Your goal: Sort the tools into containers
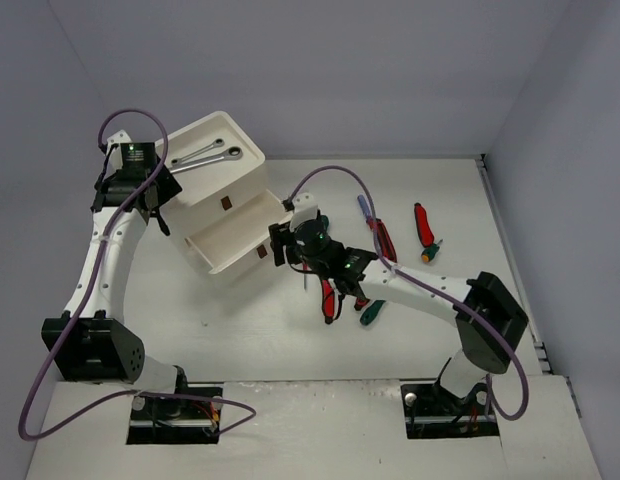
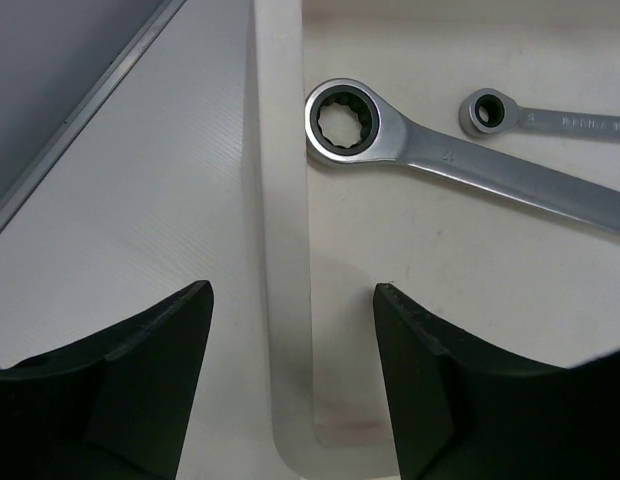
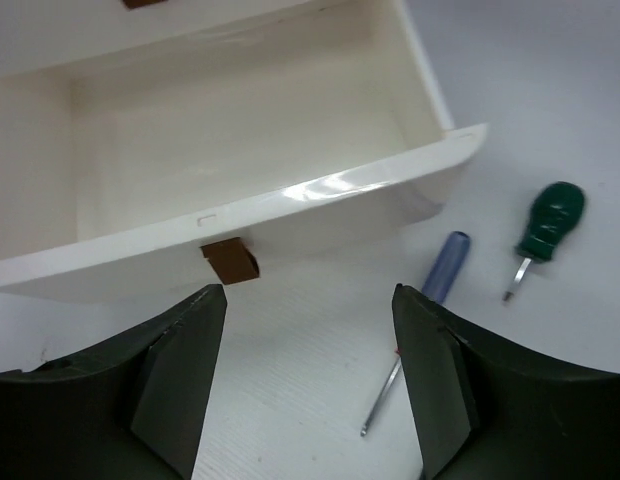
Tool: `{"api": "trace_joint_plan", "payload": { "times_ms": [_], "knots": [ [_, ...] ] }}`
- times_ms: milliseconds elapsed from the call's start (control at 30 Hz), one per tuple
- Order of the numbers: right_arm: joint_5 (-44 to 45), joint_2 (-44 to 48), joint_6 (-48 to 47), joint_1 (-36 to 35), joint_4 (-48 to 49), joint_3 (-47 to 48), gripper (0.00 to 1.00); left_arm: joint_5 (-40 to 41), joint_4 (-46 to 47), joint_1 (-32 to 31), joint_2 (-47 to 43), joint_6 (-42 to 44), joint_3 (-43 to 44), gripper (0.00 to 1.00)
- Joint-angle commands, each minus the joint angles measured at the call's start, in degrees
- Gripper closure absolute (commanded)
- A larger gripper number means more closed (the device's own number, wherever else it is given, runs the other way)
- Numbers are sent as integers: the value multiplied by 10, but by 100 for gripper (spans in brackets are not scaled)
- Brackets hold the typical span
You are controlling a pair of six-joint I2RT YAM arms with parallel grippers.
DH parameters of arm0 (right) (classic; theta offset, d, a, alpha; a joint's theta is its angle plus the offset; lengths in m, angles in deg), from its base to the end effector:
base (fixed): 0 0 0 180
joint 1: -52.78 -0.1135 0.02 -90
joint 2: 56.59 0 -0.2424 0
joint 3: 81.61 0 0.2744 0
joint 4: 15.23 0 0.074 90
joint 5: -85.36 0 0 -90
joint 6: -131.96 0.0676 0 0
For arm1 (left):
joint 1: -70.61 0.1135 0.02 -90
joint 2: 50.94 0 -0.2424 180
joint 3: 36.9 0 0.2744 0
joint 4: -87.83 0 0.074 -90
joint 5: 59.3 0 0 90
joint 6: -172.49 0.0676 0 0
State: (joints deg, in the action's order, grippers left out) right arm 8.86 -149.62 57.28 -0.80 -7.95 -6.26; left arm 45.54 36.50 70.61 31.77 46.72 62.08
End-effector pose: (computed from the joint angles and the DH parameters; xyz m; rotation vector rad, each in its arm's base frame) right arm 0.2690 0.3380 0.2470 -0.4191 1.7460 0.6678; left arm 0.3667 0.0173 0.3508 -0.8009 2.0066 -0.0770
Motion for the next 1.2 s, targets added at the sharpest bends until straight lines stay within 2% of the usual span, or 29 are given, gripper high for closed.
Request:
{"api": "trace_joint_plan", "payload": {
  "times_ms": [0,167,367,667,833,967,1000,1067,1100,1133,1167],
  "knots": [
    [114,70,43,5,-81,-10,33,11,11,-3,-57,64,30,29],
    [139,85,137,21,-163,-54,30,-1,4,-4,-93,137,40,25],
    [91,64,224,34,-179,-113,27,-46,0,-24,-144,199,10,24],
    [57,-22,249,38,-177,-104,27,-16,-57,-97,-222,250,-13,23],
    [53,-67,253,41,-175,-91,34,-12,-99,-122,-270,246,-31,23],
    [66,-67,256,42,-177,-93,55,2,-112,-133,-296,247,-52,23],
    [70,-59,256,44,-176,-95,63,1,-112,-133,-297,244,-53,23],
    [77,-34,256,48,-177,-98,86,-3,-112,-134,-300,239,-53,23],
    [80,-23,255,51,-178,-97,93,-5,-112,-134,-298,238,-51,23],
    [83,-11,253,54,-179,-96,99,-7,-111,-134,-295,237,-48,24],
    [87,11,252,56,-182,-88,100,-8,-111,-135,-293,235,-46,23]
  ]
}}
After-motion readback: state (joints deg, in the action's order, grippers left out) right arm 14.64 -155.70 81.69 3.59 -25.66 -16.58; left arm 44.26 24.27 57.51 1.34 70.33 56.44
